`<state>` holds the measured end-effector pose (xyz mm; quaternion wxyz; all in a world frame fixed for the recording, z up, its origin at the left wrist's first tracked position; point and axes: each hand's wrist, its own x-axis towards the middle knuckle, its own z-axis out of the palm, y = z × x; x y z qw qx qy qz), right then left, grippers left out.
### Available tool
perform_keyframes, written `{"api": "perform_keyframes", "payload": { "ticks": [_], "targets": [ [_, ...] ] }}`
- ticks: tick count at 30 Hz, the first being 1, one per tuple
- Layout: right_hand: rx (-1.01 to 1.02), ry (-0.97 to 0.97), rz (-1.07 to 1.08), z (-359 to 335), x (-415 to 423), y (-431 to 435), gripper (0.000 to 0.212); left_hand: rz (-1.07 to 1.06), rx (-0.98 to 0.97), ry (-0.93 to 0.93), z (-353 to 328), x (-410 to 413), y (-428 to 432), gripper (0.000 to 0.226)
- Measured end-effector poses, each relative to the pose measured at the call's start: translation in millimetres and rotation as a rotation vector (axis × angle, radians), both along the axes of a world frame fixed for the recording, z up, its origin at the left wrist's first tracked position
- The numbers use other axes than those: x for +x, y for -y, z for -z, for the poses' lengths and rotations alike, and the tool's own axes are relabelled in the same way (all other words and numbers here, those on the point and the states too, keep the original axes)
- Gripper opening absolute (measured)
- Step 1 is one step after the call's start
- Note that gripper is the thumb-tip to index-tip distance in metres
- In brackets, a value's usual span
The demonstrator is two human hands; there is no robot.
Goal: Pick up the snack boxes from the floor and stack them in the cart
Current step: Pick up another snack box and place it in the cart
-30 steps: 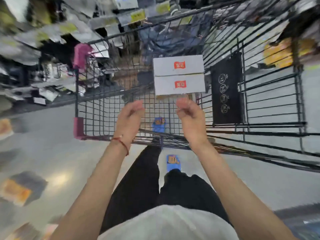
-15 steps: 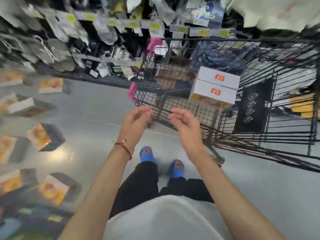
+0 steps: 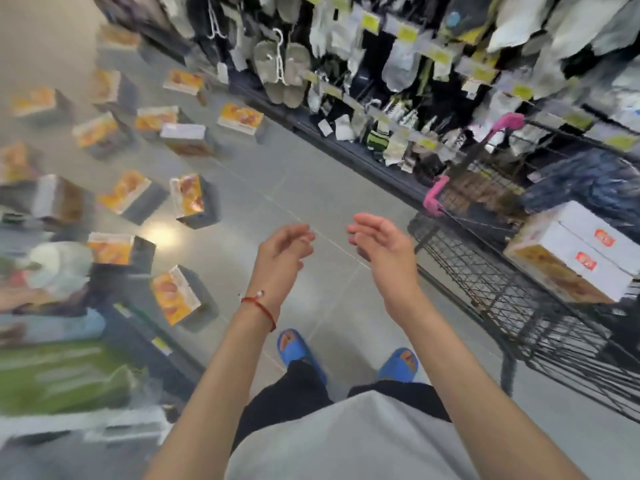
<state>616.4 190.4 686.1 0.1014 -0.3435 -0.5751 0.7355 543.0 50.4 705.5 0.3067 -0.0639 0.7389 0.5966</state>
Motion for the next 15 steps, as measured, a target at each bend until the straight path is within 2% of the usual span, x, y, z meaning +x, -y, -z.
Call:
{"api": "perform_keyframes", "payload": {
  "ticks": [8,15],
  "targets": [
    [0.01,-0.019,-0.17,-9.6,-110.9,106.1,0.031,-0.182,-0.021,-0.004,-0.7,-79.0,120.1,0.019],
    [0.015,0.036,-0.337,-0.4,-192.9,145.3,0.032,-0.303,-0.034,0.02,6.2,-146.6,160.4,0.02]
  ]
}}
